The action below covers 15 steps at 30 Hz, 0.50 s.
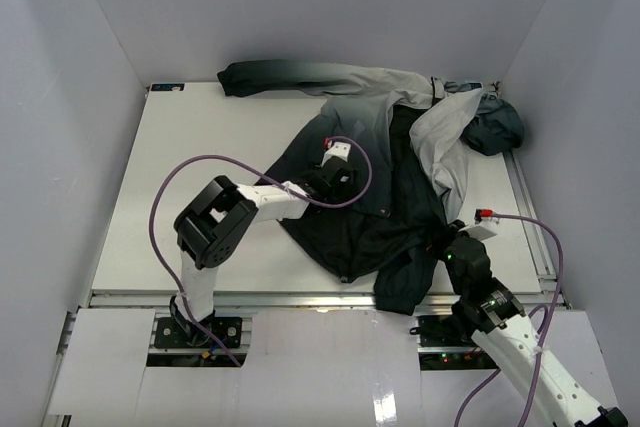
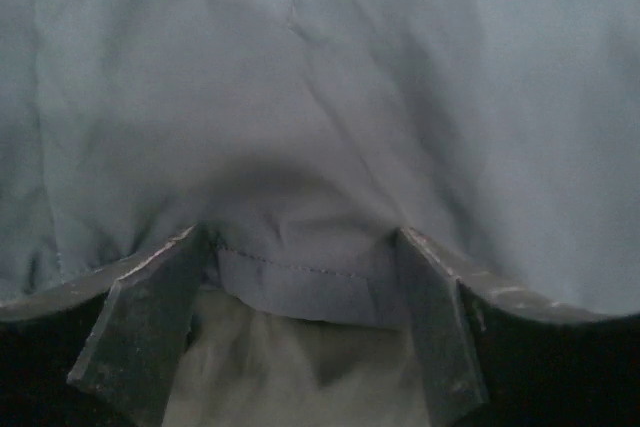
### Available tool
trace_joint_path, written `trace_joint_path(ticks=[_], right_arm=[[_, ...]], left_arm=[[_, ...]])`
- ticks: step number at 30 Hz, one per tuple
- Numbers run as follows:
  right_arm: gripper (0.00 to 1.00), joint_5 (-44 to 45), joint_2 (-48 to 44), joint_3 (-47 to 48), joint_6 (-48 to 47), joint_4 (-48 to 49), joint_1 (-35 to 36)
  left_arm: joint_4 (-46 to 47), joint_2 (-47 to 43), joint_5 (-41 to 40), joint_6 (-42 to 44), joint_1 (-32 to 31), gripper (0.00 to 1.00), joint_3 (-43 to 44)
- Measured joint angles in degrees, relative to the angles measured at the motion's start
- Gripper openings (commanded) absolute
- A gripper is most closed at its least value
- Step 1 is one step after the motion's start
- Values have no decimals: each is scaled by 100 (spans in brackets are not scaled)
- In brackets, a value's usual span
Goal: Zip up the jacket
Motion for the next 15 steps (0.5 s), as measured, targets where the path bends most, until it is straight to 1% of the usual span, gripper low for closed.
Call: trace_joint_path(ticks=[2, 3, 5, 7, 9, 12, 15], right_arm=[[11, -38, -29, -46, -34, 0, 0], [9, -45, -20, -65, -50, 11, 0], [8, -43, 56, -92, -107, 52, 0], [8, -41, 235, -96, -180, 166, 0], [8, 1, 505, -95, -240, 360, 0], [8, 102, 1120, -53, -335, 660, 0], [8, 127, 2093, 220, -460, 981, -4]], left_arm=[[-53, 81, 10, -32, 107, 19, 103], [-80, 73, 45, -64, 178, 10, 95], [-17, -51, 94, -187, 392, 1, -104], [28, -417, 129, -362, 664, 0, -562], [130, -999, 196, -588, 1044, 0, -1252], [168, -2230, 297, -911, 1648, 0, -2354], [218, -3344, 366, -1222, 1974, 0, -3011]])
